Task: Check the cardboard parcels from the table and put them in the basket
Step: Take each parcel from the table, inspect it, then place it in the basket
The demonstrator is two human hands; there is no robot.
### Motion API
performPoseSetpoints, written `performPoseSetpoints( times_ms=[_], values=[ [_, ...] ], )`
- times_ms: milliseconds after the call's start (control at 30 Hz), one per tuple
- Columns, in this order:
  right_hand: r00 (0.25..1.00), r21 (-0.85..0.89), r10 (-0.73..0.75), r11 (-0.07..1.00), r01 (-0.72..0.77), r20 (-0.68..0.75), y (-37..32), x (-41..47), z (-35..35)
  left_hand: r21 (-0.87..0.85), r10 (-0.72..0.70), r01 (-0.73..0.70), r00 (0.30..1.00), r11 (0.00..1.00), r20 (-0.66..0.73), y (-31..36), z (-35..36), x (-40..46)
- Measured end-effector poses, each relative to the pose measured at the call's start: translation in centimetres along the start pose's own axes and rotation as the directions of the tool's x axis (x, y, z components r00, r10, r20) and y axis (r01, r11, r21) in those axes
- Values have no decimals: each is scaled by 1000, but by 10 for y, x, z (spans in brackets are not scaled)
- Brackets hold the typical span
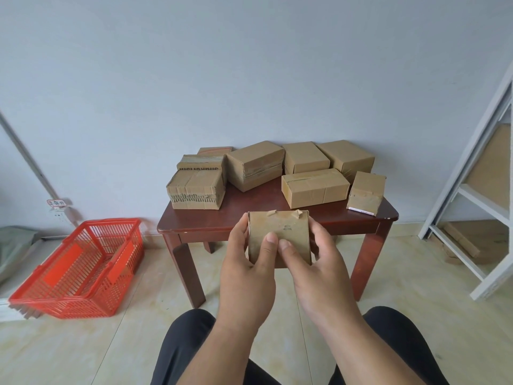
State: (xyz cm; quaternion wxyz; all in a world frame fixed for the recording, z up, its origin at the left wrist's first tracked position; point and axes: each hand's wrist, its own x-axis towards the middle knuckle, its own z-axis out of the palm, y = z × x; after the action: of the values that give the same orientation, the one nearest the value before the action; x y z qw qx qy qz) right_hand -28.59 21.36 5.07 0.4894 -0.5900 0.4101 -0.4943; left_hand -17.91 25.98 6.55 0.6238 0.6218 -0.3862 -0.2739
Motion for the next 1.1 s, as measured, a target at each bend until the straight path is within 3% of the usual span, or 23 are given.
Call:
performPoseSetpoints(
  times_ms=[367, 700, 933, 1100],
  values=[
    [992, 61, 42, 998, -35, -117, -2, 5, -1, -33, 64, -63, 998, 997, 11, -8, 5, -13],
    [999, 74, 4, 997, -1, -46, 3, -3, -4, -64, -9, 7, 1000, 998, -25, -6, 1, -7],
    [999, 14, 39, 999, -39, -36, 6, -1, -3, -19, 72, -73, 997, 997, -42, 0, 4, -13],
    [996, 103, 91, 991, -89, -20, -3, -1, -2, -29, 79, -80, 996, 996, -35, -4, 4, -14]
  ],
)
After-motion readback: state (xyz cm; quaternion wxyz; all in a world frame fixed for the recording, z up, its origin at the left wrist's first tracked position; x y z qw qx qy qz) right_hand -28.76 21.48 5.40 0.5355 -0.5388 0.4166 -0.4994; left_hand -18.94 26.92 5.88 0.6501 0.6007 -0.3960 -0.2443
